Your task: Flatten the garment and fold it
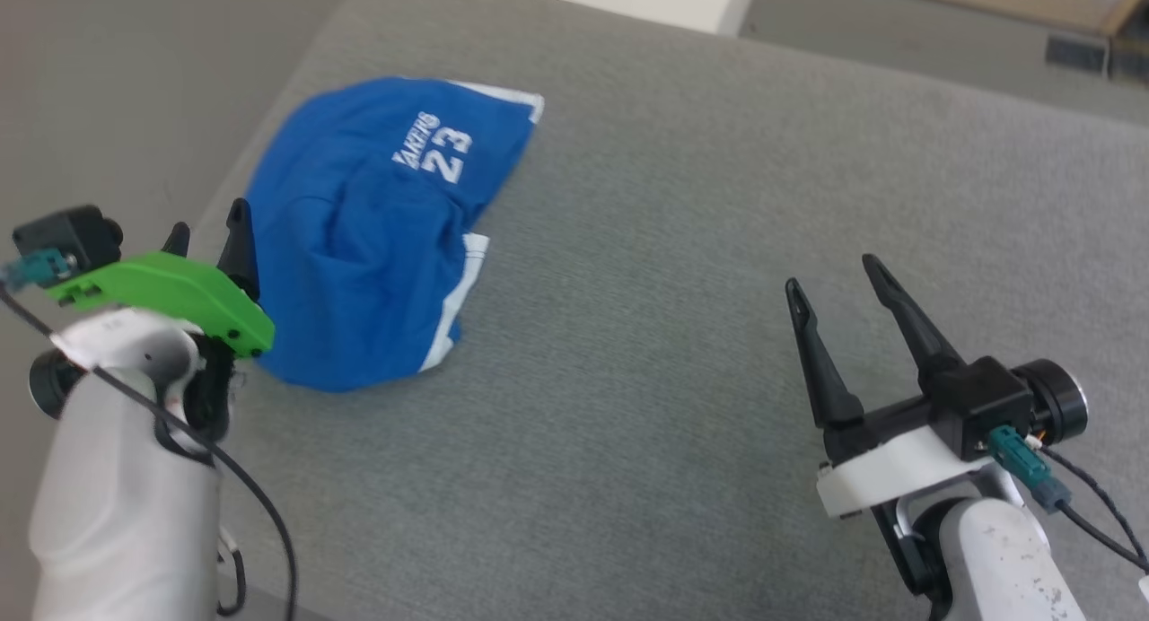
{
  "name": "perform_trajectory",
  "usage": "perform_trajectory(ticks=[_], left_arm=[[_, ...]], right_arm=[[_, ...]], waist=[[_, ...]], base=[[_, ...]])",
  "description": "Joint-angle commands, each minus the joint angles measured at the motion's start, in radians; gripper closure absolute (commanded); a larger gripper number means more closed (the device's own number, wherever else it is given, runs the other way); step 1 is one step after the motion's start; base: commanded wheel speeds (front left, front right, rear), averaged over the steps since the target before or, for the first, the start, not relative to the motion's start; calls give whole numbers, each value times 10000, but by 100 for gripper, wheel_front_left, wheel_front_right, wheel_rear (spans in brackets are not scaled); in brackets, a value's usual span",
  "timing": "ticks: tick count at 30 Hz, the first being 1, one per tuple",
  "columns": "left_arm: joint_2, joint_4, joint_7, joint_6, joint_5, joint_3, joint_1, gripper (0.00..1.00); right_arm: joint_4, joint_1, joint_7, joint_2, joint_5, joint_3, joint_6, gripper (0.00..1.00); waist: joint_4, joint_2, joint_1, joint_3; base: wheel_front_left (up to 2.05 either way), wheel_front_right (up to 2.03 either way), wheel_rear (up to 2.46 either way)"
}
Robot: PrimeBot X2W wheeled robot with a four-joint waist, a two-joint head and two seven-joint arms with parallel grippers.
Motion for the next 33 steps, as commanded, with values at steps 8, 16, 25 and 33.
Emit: perform_trajectory(ticks=[8,16,25,33], left_arm=[[463,1727,2856,112,-1278,405,-1239,0],[1227,2396,5896,762,-1115,-203,-759,0],[2014,737,3140,1043,-181,219,7,100],[2383,-660,-2356,1245,1298,566,-271,100]], right_arm=[[-26,-582,-103,-8,-43,77,-17,0],[333,-577,-339,-8,145,37,-17,0],[751,-369,-547,-8,488,61,-17,0],[1049,209,-640,-8,817,-42,-17,0]], waist=[[-1719,0,-1,1971],[-2037,0,-1,1735],[-2032,0,-1,368],[-2171,0,-1,-1164]], base=[[0,0,0],[0,0,0],[0,0,0],[0,0,0]])
